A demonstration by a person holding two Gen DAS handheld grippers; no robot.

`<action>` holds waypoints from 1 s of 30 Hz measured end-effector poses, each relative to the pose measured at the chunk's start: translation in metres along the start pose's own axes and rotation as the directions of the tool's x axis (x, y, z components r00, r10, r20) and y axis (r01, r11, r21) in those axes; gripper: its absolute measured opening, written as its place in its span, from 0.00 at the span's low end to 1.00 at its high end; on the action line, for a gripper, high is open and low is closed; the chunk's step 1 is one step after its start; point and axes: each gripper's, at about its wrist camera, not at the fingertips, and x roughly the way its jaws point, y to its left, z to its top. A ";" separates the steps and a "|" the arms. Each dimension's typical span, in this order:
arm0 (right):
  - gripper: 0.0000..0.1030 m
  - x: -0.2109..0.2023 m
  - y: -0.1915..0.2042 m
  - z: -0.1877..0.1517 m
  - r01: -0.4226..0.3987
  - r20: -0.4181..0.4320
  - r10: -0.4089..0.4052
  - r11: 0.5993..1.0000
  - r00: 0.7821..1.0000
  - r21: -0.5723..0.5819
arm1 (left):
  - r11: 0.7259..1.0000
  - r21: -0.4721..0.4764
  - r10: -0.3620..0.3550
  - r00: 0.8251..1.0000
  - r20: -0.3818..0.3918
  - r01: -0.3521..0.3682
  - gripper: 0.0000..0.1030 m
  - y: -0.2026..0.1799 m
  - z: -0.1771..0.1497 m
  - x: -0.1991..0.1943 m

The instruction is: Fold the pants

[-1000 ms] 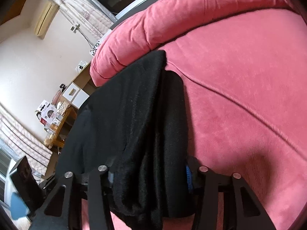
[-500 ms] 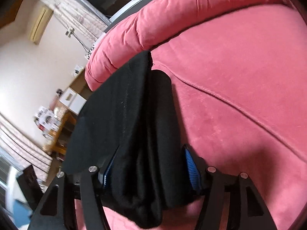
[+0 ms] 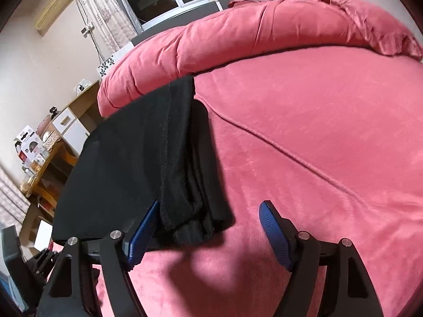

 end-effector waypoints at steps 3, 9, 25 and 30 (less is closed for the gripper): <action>0.74 -0.018 0.010 -0.001 0.019 0.029 -0.018 1.000 0.999 -0.020 | 0.998 -0.068 0.013 1.000 -0.002 -0.013 0.70 0.006 -0.003 -0.009; 0.74 -0.042 0.039 -0.021 0.057 0.038 -0.052 0.992 0.998 -0.116 | 0.982 -0.189 0.025 0.999 0.037 -0.017 0.70 0.013 -0.018 -0.042; 0.93 -0.069 0.071 -0.086 0.059 -0.013 -0.062 0.984 0.998 -0.166 | 0.957 -0.290 0.041 0.995 0.091 -0.012 0.70 -0.005 -0.058 -0.103; 0.95 -0.084 0.088 -0.098 0.077 0.028 -0.073 0.972 0.997 -0.220 | 0.957 -0.290 0.061 0.991 0.116 -0.025 0.70 -0.009 -0.069 -0.118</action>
